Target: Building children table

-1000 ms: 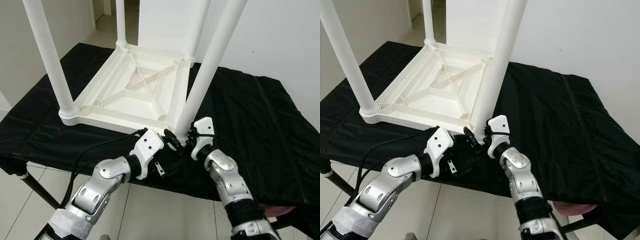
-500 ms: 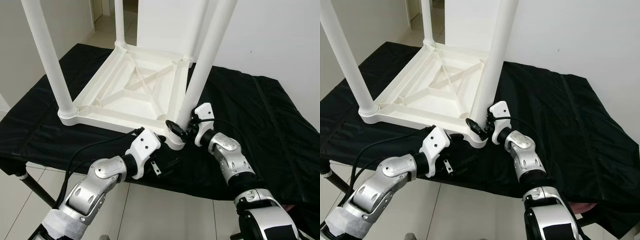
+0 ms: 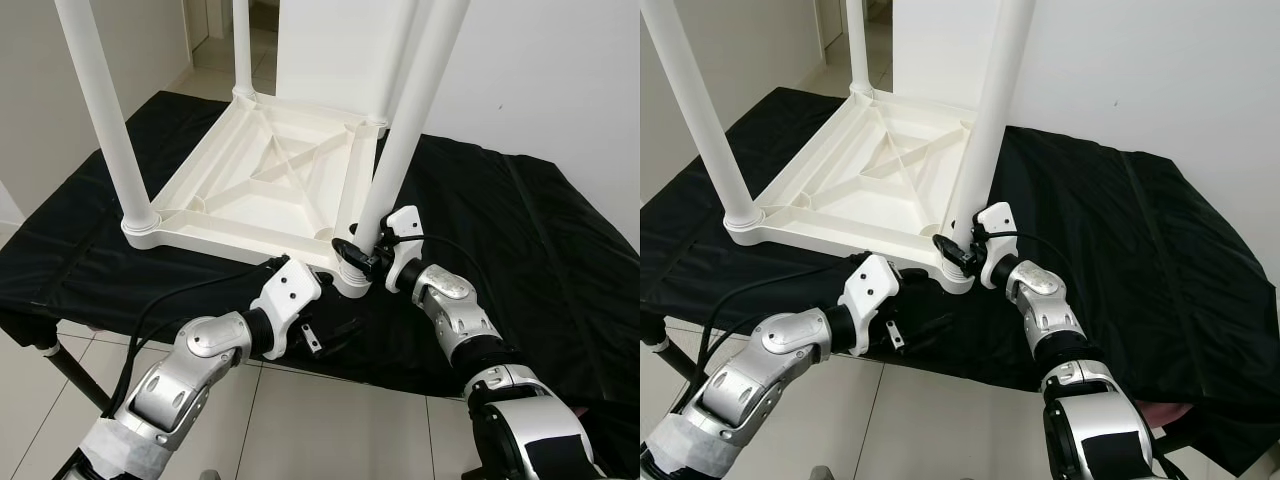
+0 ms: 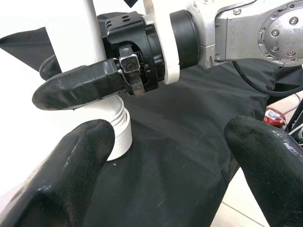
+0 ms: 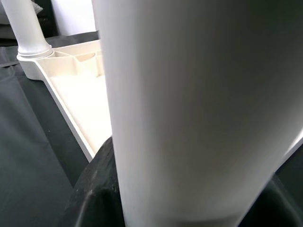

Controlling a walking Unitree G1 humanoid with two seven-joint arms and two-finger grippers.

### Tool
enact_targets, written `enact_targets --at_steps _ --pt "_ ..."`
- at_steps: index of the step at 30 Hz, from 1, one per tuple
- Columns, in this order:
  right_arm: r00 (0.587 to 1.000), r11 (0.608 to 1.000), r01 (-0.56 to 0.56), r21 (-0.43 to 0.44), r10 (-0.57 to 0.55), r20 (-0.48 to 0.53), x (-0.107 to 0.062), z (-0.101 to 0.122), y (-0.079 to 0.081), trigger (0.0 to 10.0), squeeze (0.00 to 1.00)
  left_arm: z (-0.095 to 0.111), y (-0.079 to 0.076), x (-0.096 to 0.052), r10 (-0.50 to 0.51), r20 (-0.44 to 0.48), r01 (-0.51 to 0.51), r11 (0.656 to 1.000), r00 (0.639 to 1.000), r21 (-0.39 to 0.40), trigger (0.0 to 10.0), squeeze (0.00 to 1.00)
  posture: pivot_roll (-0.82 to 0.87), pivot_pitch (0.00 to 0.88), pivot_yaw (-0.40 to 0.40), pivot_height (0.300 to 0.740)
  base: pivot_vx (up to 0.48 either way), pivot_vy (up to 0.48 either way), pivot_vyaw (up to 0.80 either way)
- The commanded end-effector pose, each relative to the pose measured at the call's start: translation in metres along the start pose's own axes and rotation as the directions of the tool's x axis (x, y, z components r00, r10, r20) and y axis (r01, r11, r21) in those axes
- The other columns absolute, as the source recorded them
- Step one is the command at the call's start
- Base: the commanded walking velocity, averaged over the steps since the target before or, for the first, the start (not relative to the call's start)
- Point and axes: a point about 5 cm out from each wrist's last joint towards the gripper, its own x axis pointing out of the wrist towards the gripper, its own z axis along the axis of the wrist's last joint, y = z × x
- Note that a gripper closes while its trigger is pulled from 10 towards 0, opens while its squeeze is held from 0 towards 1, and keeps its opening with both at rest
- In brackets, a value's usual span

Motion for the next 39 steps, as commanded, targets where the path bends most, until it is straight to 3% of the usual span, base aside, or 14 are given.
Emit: enact_targets --at_steps 1,7,11,13,15,16,17,19,21,25,30,31,38,39 --pt "0.993 0.994 0.112 0.021 -0.111 -0.043 -0.008 -0.009 -0.008 10.0 0.00 0.002 -0.009 0.003 -0.102 0.007 0.102 0.995 0.995 -0.006 10.0 0.00 -0.01 0.000 -0.073 0.740 0.000 0.000 0.00" --pt "0.960 0.959 0.277 0.060 -0.273 -0.065 -0.008 -0.013 -0.010 10.0 0.00 0.002 -0.010 0.004 -0.105 0.009 0.105 0.994 0.994 -0.011 10.0 0.00 -0.02 0.000 -0.074 0.740 0.000 0.000 0.00" --pt "0.886 0.877 0.464 0.128 -0.456 -0.089 -0.009 -0.017 -0.005 10.0 0.00 0.002 -0.011 0.006 -0.108 0.014 0.108 0.994 0.994 -0.014 10.0 0.00 -0.03 0.000 -0.075 0.740 0.000 0.000 0.00" --pt "0.886 0.877 0.464 0.128 -0.456 -0.089 -0.009 -0.017 -0.005 10.0 0.00 0.002 -0.011 0.006 -0.108 0.014 0.108 0.994 0.994 -0.014 10.0 0.00 -0.03 0.000 -0.075 0.740 0.000 0.000 0.00" --pt "0.855 0.841 0.519 0.151 -0.512 -0.086 -0.009 -0.017 -0.001 10.0 0.00 0.002 -0.011 0.006 -0.109 0.015 0.109 0.994 0.994 -0.014 10.0 0.00 -0.03 0.000 -0.075 0.740 0.000 0.000 0.00" --pt "0.814 0.798 0.580 0.163 -0.574 -0.088 -0.008 -0.017 0.008 10.0 0.00 0.002 -0.011 0.007 -0.109 0.016 0.110 0.994 0.994 -0.015 10.0 0.00 -0.03 0.000 -0.075 0.740 0.000 0.000 0.00" --pt "0.814 0.798 0.580 0.163 -0.574 -0.088 -0.008 -0.017 0.008 10.0 0.00 0.002 -0.011 0.007 -0.109 0.016 0.110 0.994 0.994 -0.015 10.0 0.00 -0.03 0.000 -0.075 0.740 0.000 0.000 0.00" --pt "0.757 0.738 0.651 0.176 -0.647 -0.091 -0.004 -0.015 0.022 10.0 0.00 0.002 -0.012 0.007 -0.111 0.018 0.111 0.994 0.994 -0.016 10.0 0.00 -0.04 0.000 -0.075 0.740 0.000 0.000 0.00" --pt "0.773 0.751 0.631 0.195 -0.629 -0.084 0.005 -0.011 0.039 10.0 0.00 0.002 -0.012 0.008 -0.112 0.020 0.112 0.994 0.994 -0.018 10.0 0.00 -0.04 0.000 -0.079 0.740 0.000 0.000 0.00" --pt "0.787 0.765 0.613 0.199 -0.612 -0.071 0.008 -0.006 0.042 10.0 0.00 0.002 -0.013 0.008 -0.112 0.021 0.113 0.993 0.993 -0.020 10.0 0.00 -0.04 0.000 -0.081 0.740 0.000 0.000 0.00" --pt "0.774 0.751 0.630 0.199 -0.628 -0.080 0.005 -0.004 0.038 10.0 0.00 0.002 -0.013 0.009 -0.112 0.022 0.112 0.993 0.993 -0.021 10.0 0.00 -0.04 0.000 -0.084 0.740 0.000 0.000 0.00" --pt "0.775 0.751 0.627 0.208 -0.627 -0.074 0.004 -0.003 0.037 10.0 1.00 0.002 -0.013 0.009 -0.109 0.023 0.110 0.994 0.994 -0.022 10.0 0.00 -0.04 0.000 -0.086 0.740 0.000 0.000 0.00" --pt "0.813 0.784 0.573 0.238 -0.581 -0.045 -0.004 0.001 0.033 10.0 1.00 0.002 -0.013 0.009 -0.105 0.026 0.106 0.994 0.994 -0.023 10.0 0.00 -0.04 0.000 -0.085 0.740 0.000 0.000 0.00" --pt "0.837 0.813 0.539 0.221 -0.546 -0.037 -0.006 0.000 0.030 10.0 1.00 0.002 -0.013 0.009 -0.106 0.026 0.106 0.994 0.994 -0.023 10.0 0.00 -0.04 0.000 -0.083 0.740 0.000 0.000 0.00"
